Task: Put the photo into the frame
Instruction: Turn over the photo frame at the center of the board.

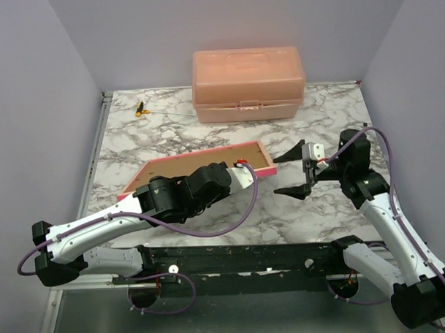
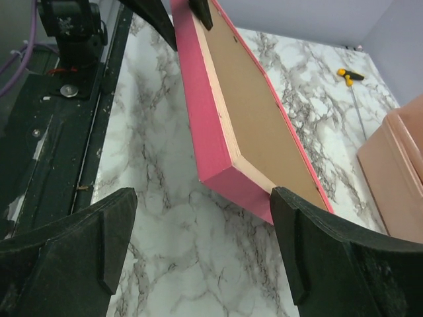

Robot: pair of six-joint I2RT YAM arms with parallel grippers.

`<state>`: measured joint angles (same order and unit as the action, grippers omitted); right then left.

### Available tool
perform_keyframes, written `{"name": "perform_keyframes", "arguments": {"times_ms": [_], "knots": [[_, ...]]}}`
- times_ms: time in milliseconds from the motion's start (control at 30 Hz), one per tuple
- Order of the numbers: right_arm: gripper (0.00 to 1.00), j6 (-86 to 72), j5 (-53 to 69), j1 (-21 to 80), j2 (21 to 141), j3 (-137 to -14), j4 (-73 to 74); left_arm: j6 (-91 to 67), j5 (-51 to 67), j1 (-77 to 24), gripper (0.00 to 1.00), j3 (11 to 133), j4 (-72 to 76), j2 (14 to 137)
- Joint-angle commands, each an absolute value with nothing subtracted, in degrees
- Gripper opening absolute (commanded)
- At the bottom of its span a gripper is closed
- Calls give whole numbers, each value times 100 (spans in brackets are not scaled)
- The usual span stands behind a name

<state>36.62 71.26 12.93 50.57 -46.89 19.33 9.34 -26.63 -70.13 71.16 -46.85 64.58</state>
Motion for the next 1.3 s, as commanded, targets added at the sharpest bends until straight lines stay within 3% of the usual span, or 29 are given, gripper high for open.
{"name": "perform_keyframes", "arguments": {"times_ms": [0,167,567,1000,1267], "knots": [[88,3314,6846,1618,5135,-4189,403,451,-2554,-7021,0,7484,-4517,6417],[85,2839,6170,2141,5417,-3846,-1052,391,-2479,-7022,0,7488,-4550,6375],[79,2608,5605,2713,5999,-3876,-2166,334,-2392,-7020,0,7507,-4607,6321],[64,2956,6075,2768,6474,-3938,-1996,299,-2294,-7027,0,7544,-4614,6267],[50,3862,6196,2765,6667,-4555,-615,272,-2321,-7022,0,7610,-4643,6162]]}}
